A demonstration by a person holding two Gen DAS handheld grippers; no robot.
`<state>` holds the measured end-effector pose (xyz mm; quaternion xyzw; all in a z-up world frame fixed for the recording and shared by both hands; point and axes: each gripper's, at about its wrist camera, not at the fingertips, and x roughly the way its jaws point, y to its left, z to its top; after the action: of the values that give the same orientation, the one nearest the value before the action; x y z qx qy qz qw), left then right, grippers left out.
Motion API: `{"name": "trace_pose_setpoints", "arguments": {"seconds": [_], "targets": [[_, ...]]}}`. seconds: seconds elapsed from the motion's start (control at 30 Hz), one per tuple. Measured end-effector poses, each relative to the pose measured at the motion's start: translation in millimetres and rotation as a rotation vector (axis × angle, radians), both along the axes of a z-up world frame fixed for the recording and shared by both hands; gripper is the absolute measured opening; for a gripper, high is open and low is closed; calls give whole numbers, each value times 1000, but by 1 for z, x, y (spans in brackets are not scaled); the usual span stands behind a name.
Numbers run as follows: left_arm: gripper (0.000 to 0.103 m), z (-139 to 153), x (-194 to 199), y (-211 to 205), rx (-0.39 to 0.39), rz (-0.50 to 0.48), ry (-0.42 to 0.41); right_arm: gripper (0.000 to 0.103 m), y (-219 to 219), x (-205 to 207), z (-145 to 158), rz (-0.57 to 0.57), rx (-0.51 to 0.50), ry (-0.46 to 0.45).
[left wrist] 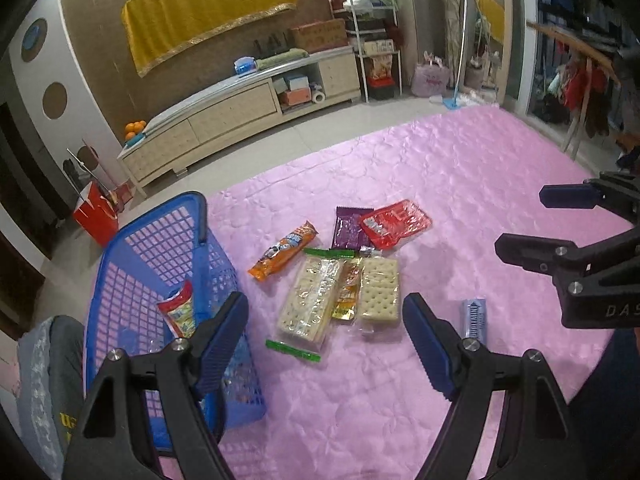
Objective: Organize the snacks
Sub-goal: 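Move the open left tool over the square cracker pack on the mattress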
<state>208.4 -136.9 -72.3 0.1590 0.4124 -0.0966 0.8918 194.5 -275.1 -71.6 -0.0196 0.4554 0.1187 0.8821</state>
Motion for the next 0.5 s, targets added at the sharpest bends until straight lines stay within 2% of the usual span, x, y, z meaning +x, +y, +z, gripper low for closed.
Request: {"name": "trace_pose_setpoints", "arguments": {"seconds": [0.2, 0.5], "targets": [[78, -24, 21, -10, 36, -2, 44, 84, -4, 21, -25, 8, 22, 43], [78, -53, 49, -16, 2, -1, 134, 84, -10, 42, -48, 12, 15, 60]]}}
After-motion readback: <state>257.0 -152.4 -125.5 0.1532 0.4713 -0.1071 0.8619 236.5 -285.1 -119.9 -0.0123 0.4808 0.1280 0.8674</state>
